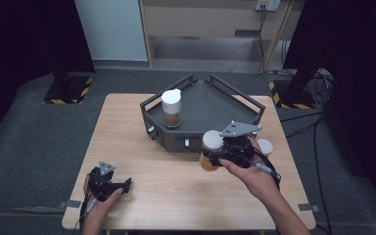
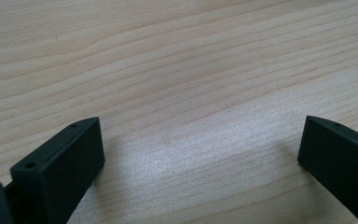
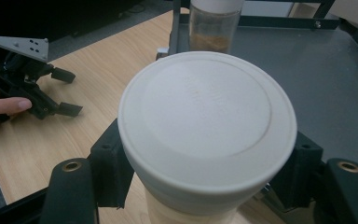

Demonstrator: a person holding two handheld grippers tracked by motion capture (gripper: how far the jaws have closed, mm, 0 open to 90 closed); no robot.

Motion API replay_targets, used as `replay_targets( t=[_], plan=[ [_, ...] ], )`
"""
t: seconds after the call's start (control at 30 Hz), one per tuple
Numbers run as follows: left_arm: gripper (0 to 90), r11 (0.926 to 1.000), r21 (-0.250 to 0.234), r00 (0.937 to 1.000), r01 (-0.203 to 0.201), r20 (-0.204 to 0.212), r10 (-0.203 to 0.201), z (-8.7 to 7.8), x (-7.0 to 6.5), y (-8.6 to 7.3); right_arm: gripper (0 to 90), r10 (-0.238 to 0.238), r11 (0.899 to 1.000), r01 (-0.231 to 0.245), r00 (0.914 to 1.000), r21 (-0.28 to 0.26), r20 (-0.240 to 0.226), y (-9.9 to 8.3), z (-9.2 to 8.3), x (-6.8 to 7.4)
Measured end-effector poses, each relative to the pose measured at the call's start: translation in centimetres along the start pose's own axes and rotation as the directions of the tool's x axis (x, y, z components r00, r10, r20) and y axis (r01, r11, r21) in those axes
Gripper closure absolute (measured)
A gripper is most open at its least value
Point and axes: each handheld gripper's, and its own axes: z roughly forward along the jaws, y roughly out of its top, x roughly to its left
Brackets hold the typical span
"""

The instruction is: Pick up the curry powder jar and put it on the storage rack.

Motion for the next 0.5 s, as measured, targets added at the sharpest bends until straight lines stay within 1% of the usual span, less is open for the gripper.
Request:
replay_targets(
  t=[0.5],
  plan=[
    [0.0,1.0,0.0,1.0,0.0,-0.001,0.0,0.0,0.0,0.0,33.7,0.001,1.0,-0.001,0.9999,-0.002,0.011,1.4,-1.0,-0.5]
  ],
)
